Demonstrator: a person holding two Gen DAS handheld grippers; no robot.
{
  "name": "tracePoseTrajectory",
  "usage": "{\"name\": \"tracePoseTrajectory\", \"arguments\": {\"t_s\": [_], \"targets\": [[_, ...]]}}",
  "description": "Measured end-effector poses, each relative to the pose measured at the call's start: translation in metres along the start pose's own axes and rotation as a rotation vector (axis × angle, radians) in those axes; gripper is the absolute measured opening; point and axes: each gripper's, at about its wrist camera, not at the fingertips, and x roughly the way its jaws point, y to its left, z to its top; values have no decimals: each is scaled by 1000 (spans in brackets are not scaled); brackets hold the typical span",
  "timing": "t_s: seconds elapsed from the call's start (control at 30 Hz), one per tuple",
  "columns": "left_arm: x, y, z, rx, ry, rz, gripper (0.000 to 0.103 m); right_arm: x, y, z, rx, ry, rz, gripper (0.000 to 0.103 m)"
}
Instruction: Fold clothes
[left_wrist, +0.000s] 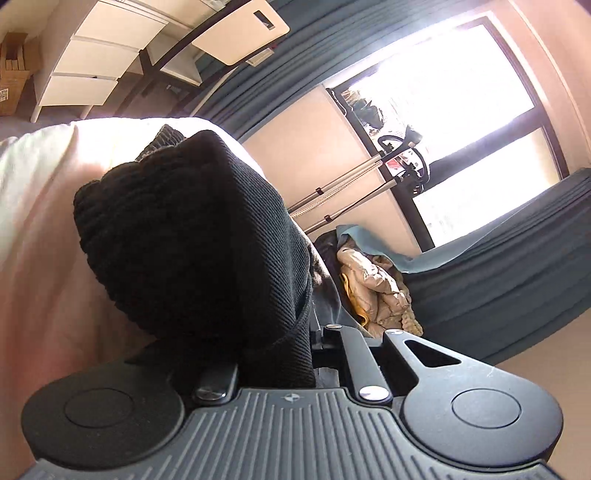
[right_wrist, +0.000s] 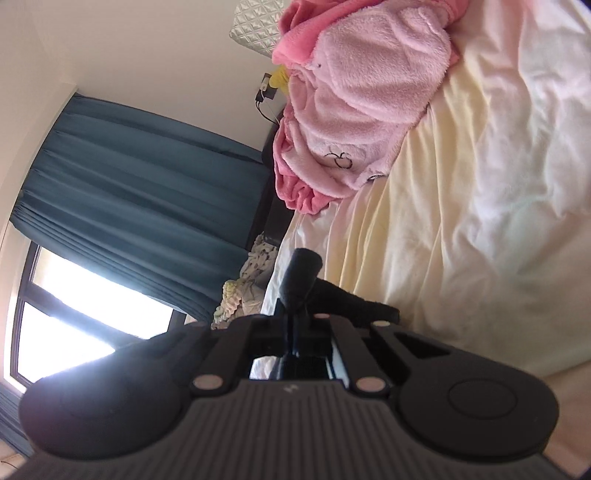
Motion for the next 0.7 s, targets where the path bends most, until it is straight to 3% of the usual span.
{"name": "tracePoseTrajectory", "arguments": {"t_s": [0.23,0.3,0.37,0.43,0.57,0.63,0.7], "targets": [[-17,48,-28,-25,77,79,13,-17,-63,-9,185,104,-306,4],[-19,62,-36,-34,92,102,13,-23,-69,-10,226,113,-338,4],[-22,75,-43,-43,106,125,13,-25,-67,-8,232,112,-313,4],[-21,72,-44,-19,113,140,13,-23,-54,-5,184,104,-228,4],[-24,53,-45,119,119,155,14,-30,-8,-2,9,35,27,3],[-23,50,-47,160,119,172,14,-37,9,-2,-67,2,33,3],[-22,55,-50,163,123,181,15,-38,3,-2,-77,15,-46,4]]}}
